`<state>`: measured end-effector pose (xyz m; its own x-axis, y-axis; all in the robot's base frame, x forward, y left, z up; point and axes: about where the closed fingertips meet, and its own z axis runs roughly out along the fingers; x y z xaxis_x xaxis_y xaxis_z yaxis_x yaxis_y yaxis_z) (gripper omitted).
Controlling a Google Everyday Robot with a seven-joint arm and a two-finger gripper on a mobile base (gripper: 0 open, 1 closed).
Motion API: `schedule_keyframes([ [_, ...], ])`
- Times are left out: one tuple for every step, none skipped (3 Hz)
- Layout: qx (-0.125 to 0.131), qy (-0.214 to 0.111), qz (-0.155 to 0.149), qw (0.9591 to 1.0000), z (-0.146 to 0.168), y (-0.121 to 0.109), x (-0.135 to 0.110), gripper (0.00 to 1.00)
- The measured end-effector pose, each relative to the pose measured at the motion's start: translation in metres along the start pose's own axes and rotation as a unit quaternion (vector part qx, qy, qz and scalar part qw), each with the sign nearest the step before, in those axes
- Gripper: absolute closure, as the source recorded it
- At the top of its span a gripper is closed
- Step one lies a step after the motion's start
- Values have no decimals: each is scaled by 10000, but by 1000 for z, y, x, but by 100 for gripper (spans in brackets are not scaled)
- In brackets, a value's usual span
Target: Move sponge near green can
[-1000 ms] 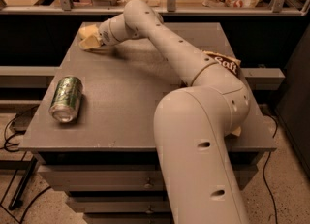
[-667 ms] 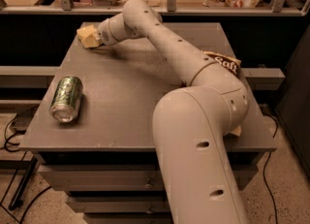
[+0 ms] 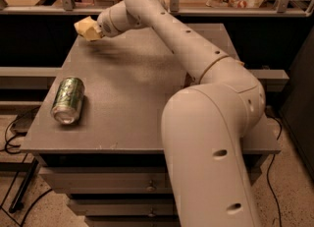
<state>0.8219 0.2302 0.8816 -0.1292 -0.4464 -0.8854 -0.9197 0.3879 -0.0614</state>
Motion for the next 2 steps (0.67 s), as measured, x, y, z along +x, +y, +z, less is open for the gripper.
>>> schedule_keyframes([
  [55, -41, -746, 9972, -48, 17, -44, 100],
  [55, -41, -747, 9972, -48, 17, -44, 100],
])
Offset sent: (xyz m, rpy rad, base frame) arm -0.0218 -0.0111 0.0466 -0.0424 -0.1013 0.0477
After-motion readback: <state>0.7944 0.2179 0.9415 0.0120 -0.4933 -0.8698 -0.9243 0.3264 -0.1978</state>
